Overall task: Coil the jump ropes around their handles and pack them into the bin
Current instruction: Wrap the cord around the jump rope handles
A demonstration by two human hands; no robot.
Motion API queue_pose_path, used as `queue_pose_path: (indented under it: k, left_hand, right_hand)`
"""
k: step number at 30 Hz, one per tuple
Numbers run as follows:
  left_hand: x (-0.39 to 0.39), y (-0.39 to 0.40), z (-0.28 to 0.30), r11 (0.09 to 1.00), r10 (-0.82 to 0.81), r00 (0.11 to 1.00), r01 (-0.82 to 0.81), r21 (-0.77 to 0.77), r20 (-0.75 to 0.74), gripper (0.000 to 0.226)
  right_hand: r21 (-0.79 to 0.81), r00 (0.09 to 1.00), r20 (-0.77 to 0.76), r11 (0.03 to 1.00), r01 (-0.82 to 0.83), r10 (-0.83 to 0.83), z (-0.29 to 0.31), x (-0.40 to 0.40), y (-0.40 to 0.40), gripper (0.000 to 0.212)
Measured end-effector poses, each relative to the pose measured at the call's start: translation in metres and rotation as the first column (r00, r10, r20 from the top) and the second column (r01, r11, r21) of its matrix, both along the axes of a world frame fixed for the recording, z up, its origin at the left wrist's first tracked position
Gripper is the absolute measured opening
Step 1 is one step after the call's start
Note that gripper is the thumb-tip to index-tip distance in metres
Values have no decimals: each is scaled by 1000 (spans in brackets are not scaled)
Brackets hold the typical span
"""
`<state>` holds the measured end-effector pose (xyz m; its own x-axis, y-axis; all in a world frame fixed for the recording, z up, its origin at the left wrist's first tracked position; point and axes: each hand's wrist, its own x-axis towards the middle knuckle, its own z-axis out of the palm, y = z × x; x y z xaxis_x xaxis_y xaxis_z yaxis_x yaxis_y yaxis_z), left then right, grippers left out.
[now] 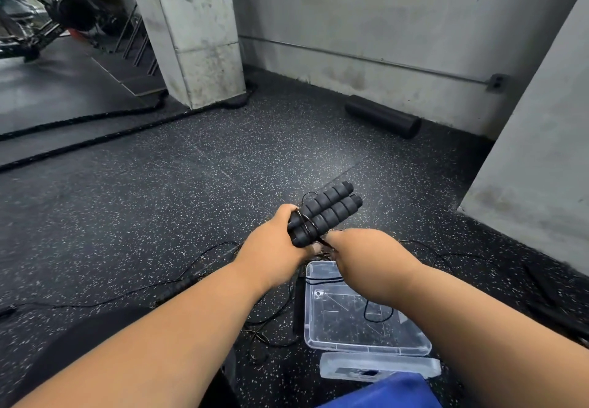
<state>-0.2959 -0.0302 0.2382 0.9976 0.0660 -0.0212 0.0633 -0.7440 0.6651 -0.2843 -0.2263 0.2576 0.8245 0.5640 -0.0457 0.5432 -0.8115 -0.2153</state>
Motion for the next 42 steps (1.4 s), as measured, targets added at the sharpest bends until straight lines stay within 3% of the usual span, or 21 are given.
queue_pose_path:
  k: [4,7,10,16,19,23,25,28,31,35,39,42]
  left_hand:
    - [4,7,4,996,85,996,-84,-25,28,63]
    - [11,20,16,987,158,984,-160,11,84,65]
    - [11,27,26,985,120,985,-133,106,121,64]
    - [1,26,42,951,-127,991,109,288,44,63]
    - [-3,25,53,926,-231,972,207,316,41,67]
    - [0,27,52,890,-302,953,294,350,-32,67]
    - [0,26,47,842,-353,926,376,387,-132,65]
    - [-6,15,38,790,-471,845,531,307,-251,60]
    - [-14,3,29,766,-558,791,607,212,-251,59]
    - [-20,-1,30,821,-543,829,558,124,-138,56]
    - [-23,-3,34,870,-488,870,491,35,-67,55]
    - [-23,-7,30,925,-379,924,379,1,-49,71]
  right_hand:
    - [35,999,-47,999,10,-8,3,-3,0,11]
    - [229,990,-143,973,28,5,9,-8,4,23]
    - [391,983,-168,921,3,69,20,-14,10,32]
    - [212,953,222,943,-255,208,49,-7,0,26]
    - [280,906,401,923,-262,135,52,6,-8,24]
    - [486,977,211,870,-79,-29,44,23,-17,5]
    - [522,995,89,853,-11,-42,39,25,-17,18]
    - [529,994,-106,848,42,17,30,28,-15,30]
    - [560,928,-341,826,70,152,19,34,-16,30]
    - [641,785,-575,723,258,229,5,42,-25,30]
    - [688,688,-670,583,432,281,-6,43,-22,22]
    - [729,658,-670,473,495,344,-16,38,-12,11]
